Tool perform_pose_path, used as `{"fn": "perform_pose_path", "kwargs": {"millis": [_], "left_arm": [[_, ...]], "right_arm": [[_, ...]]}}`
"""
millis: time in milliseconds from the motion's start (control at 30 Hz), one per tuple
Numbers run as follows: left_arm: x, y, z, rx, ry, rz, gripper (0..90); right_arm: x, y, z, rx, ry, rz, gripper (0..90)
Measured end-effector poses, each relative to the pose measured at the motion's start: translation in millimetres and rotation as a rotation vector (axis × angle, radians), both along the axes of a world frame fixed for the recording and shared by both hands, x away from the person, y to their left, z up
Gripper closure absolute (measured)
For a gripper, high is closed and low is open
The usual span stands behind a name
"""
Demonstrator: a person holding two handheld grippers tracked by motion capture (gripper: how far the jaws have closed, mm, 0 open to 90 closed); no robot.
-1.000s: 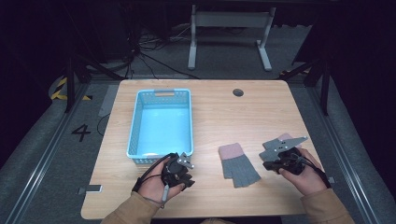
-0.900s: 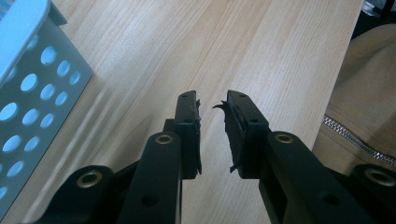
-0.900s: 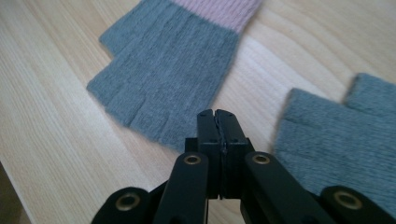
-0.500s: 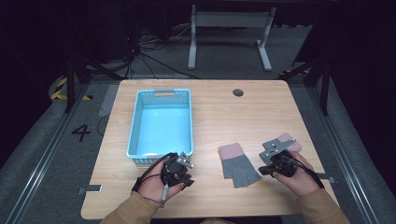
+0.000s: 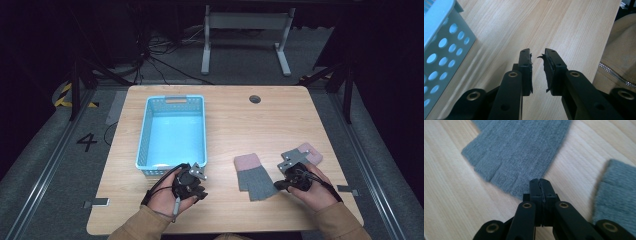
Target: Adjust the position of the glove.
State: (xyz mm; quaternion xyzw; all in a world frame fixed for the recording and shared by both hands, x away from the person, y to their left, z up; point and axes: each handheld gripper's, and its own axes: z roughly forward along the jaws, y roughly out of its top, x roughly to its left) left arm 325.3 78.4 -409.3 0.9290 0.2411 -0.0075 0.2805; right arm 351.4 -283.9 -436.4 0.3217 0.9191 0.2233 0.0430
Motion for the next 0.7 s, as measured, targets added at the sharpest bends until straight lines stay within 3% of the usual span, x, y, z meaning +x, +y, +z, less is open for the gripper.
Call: {"fn": "perform_pose_path", "kwargs": {"millis": [500,700], "left_arm": [[0.0,0.0,-0.2,0.000,-0.004,0.001,76.3],[0.2,0.1,-0.3,-0.001,-0.005,0.004,76.4]], "right_arm": [[-13.2,40.6,-2.8,0.027,0.004,0.143,90.0],[-15.4,53.5,-3.1,0.043,-0.006,0.167,90.0]]}}
